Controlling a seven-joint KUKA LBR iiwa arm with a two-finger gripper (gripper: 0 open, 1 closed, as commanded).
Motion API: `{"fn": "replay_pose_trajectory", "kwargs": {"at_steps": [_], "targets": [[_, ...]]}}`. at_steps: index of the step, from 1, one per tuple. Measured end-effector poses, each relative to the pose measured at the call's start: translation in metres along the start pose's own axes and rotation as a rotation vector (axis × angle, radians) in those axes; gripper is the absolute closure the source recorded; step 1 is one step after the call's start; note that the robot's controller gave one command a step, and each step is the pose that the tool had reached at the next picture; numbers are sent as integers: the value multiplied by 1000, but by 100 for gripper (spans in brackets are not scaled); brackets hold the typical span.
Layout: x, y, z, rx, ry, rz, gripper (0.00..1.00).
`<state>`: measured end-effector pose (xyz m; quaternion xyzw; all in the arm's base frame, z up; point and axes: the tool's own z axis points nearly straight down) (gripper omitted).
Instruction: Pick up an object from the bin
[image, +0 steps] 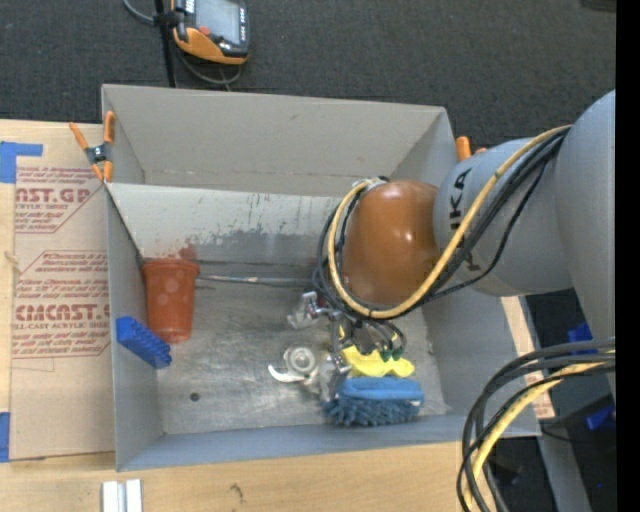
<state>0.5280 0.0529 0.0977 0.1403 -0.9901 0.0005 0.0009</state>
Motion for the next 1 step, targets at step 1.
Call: {"fn": "replay_pose_trajectory", "kwargs": {"at_steps": [1], "targets": [[11,-8,18,-2,-4,75,0]]}}
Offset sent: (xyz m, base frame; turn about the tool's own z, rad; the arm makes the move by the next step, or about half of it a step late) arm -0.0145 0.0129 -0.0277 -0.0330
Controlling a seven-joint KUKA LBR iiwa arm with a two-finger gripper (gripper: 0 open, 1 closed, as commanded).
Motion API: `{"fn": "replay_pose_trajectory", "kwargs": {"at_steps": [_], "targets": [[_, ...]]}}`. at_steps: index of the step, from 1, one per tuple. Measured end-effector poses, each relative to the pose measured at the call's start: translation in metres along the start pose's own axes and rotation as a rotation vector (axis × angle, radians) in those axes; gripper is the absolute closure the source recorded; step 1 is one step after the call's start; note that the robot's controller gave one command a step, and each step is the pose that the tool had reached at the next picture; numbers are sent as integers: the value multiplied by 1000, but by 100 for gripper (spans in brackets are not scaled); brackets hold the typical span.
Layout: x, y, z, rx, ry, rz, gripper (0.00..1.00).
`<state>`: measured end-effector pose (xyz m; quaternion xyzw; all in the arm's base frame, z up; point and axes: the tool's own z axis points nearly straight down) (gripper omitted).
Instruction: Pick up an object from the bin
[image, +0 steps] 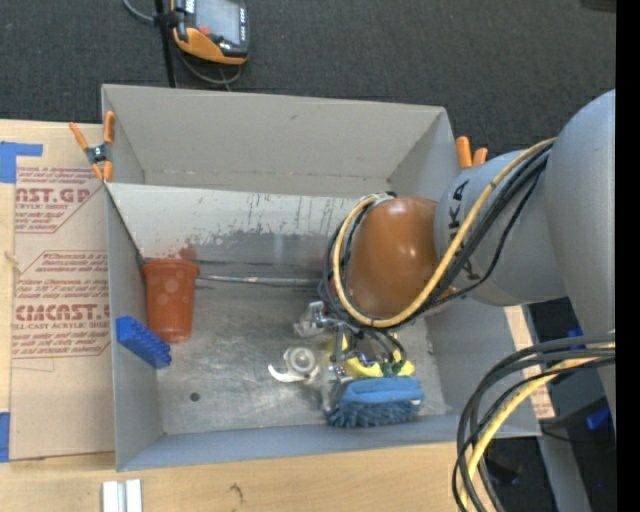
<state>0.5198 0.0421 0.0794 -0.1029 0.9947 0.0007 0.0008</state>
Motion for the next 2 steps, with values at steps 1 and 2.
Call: {"fn": "replay_pose_trajectory", "kwargs": {"at_steps": [1,2], "targets": [[-2,22,5,6,-6,-106,100],[-2,22,5,6,-6,-106,100]]}}
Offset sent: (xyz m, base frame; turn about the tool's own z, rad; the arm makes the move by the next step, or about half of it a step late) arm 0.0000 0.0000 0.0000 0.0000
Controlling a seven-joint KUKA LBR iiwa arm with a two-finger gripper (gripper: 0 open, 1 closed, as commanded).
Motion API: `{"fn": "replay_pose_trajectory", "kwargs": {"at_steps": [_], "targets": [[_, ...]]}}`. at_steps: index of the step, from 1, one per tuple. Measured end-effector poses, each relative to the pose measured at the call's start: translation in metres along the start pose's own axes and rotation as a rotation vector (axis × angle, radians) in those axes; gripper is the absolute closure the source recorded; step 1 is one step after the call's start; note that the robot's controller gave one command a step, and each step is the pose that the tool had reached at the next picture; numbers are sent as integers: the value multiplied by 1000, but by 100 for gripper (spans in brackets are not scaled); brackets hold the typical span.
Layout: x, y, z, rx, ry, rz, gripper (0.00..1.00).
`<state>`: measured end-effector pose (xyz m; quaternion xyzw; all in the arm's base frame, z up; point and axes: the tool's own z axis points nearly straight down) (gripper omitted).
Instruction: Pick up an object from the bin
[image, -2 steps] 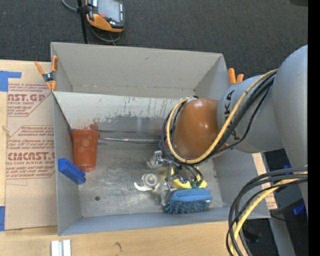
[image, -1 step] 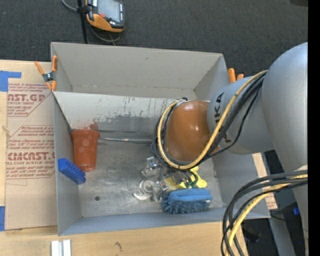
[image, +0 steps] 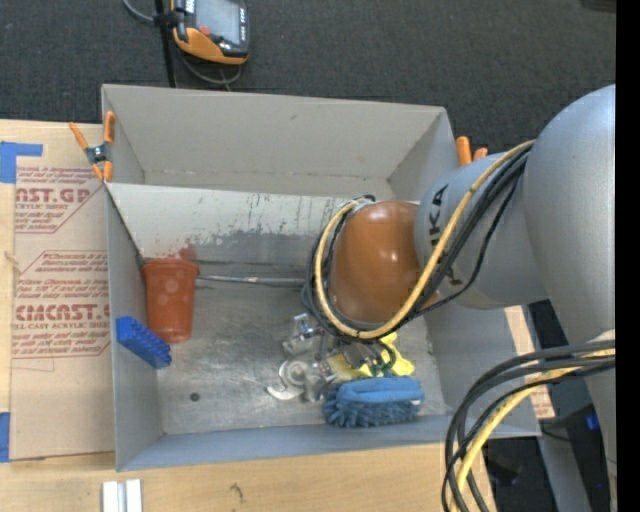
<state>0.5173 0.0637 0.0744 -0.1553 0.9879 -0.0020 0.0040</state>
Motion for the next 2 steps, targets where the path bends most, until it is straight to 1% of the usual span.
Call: {"fn": "replay_pose_trajectory", "kwargs": {"at_steps": [1,2], "targets": [[0,0,-2,-1,1,0,100],[2,2,-9,-5,9,0,100]]}}
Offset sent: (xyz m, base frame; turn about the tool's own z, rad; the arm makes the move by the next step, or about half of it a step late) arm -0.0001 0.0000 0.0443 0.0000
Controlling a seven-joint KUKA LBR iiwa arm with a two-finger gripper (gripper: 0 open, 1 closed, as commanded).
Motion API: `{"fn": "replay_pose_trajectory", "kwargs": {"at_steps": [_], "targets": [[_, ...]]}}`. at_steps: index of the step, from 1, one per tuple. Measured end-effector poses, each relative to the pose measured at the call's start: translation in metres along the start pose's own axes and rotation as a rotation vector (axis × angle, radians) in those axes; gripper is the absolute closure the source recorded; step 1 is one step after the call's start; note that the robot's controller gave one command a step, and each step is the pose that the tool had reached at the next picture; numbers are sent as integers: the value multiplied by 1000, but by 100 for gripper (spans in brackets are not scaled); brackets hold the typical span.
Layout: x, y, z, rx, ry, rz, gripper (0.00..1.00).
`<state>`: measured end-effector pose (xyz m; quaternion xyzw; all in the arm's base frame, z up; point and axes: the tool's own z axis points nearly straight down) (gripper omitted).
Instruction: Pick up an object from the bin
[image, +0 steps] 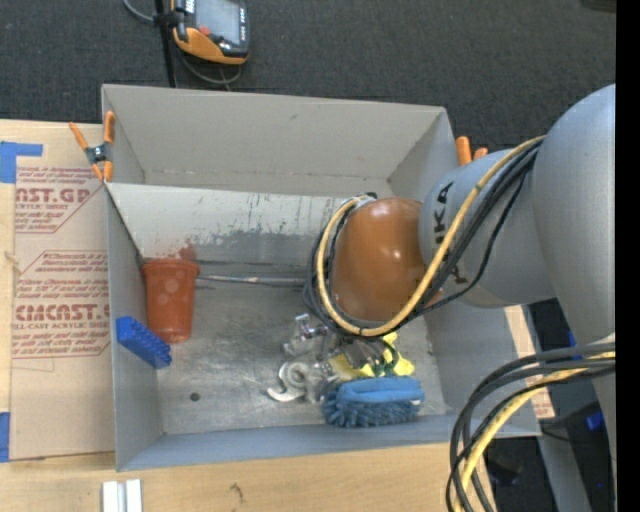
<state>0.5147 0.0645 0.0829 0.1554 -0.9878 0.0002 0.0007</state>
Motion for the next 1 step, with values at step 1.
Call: {"fn": "replay_pose_trajectory", "kwargs": {"at_steps": [1], "targets": [[0,0,-14,-1,2,-1,100]]}}
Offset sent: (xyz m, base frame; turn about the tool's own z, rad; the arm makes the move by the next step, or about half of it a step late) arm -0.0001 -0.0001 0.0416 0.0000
